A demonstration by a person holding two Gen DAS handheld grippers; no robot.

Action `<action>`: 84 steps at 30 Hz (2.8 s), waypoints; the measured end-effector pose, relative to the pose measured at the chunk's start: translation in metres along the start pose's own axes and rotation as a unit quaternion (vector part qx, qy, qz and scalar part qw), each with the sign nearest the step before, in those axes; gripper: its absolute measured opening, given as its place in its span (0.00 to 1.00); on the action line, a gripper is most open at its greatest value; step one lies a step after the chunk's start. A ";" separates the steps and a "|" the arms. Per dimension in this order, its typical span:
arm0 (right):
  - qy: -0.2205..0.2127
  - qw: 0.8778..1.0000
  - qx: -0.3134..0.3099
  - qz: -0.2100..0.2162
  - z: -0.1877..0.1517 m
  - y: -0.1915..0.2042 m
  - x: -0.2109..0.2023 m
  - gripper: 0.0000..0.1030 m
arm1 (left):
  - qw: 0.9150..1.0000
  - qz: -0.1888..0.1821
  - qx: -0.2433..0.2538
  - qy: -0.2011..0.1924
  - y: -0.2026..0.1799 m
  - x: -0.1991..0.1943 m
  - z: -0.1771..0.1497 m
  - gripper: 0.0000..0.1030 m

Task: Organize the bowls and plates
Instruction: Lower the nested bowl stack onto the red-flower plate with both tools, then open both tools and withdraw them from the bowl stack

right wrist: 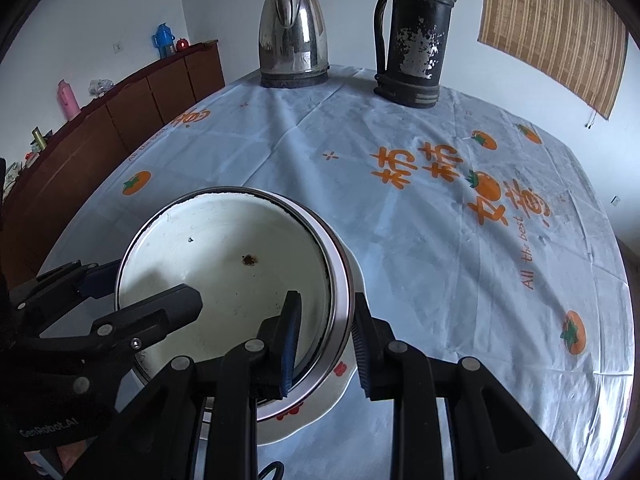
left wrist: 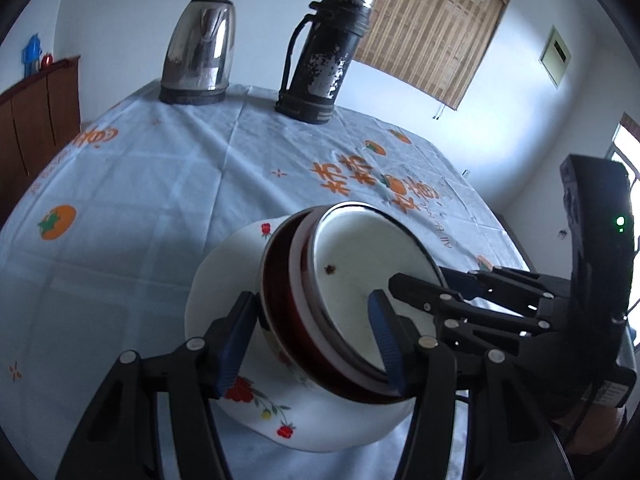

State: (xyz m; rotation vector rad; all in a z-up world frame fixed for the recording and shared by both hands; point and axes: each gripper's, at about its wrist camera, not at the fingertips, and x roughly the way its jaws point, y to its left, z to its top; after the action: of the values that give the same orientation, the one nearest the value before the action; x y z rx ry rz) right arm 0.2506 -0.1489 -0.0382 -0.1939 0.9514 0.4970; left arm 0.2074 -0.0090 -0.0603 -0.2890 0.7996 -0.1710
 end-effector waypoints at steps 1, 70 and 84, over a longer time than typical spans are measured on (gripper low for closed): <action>-0.005 1.000 0.000 -0.001 -0.001 0.000 0.000 0.26 | 1.000 -0.001 0.003 -0.004 0.000 0.001 0.000 0.57; -0.182 0.983 0.007 -0.029 -0.037 -0.003 -0.038 0.46 | 0.988 0.036 0.058 -0.141 -0.002 -0.019 -0.006 0.69; -0.336 0.937 0.021 -0.090 -0.056 -0.006 -0.067 0.62 | 0.965 0.070 0.097 -0.235 -0.022 -0.043 -0.014 0.98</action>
State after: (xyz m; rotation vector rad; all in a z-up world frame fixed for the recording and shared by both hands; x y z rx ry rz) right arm 0.1802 -0.1964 -0.0160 -0.0605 0.2690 0.3340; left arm 0.1667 -0.0220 -0.0334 -0.0787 0.3259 -0.0426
